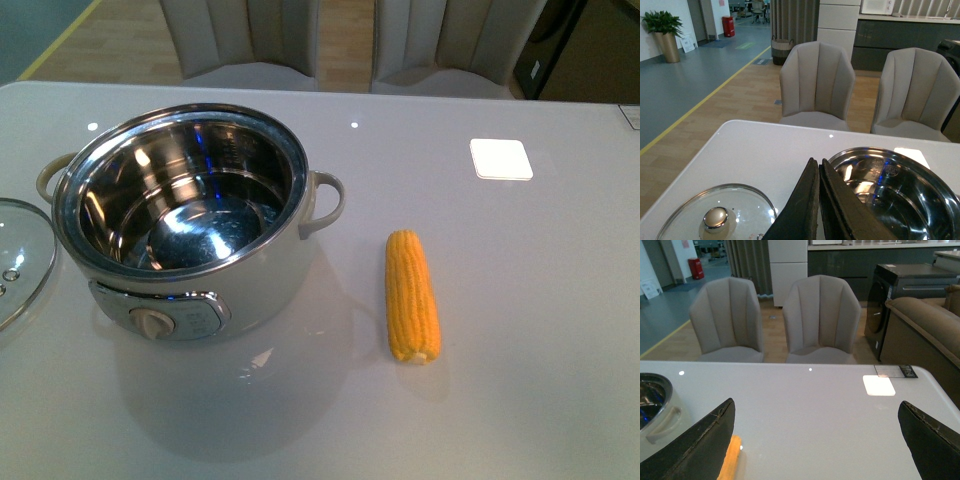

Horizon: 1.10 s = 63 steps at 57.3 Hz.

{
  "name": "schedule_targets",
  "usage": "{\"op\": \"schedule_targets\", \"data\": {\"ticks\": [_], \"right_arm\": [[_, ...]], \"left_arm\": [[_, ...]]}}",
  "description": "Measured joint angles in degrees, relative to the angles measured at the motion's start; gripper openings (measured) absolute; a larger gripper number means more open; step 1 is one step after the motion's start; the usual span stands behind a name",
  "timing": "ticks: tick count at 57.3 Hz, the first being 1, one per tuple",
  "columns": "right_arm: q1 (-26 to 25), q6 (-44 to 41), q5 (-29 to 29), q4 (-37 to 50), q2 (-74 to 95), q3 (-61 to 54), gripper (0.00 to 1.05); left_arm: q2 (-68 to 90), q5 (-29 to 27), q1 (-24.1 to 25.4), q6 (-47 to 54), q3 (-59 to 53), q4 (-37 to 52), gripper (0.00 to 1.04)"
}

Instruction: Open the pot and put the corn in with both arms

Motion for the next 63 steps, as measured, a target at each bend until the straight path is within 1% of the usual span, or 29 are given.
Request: {"op": "schedule_targets", "data": {"ticks": [5,7,9,11,14,32,55,58,60,63], "right_arm": [[0.00,0.00,0.00,0.00,0.00,0.00,0.96],[0.00,0.00,0.00,0.00,0.00,0.00,0.96],[0.00,0.00,0.00,0.00,0.00,0.00,0.96],[0.00,0.00,-0.02,0.00,0.00,0.00,0.96],[0.00,0.00,-0.02,0.00,0.00,0.00,0.96],[0.00,0.00,-0.02,0.00,0.00,0.00,0.96],[0.00,0.00,-0.02,0.00,0.00,0.00,0.96],[0.00,0.00,-0.02,0.00,0.00,0.00,0.96],[0.00,0.00,0.00,0.00,0.00,0.00,0.96],[0.00,0.00,0.00,0.00,0.00,0.00,0.96]], "left_arm": [[-3.50,-1.22,-1.27,0.00,0.00,-3.28,0.03],[-5.09,-4.55,-3.17,0.02,-0.02,-4.83,0.03],[-6.21,-6.45,-4.94,-0.02,-0.04,-5.97,0.03],[-7.67,-6.88,-6.45,0.00,-0.04,-7.21,0.03],[-9.33,-6.95,-7.37,0.09,-0.04,-8.68,0.03],[-17.55,-7.41,-7.61,0.11,-0.04,-16.72,0.03],[-24.35,-7.41,-7.63,0.11,-0.04,-23.50,0.03],[-27.23,-7.43,-7.63,0.13,-0.02,-26.77,0.03],[-30.51,-7.41,-7.63,0.13,-0.02,-31.65,0.03],[-33.20,-7.41,-7.63,0.13,-0.02,-33.24,0.03]]}}
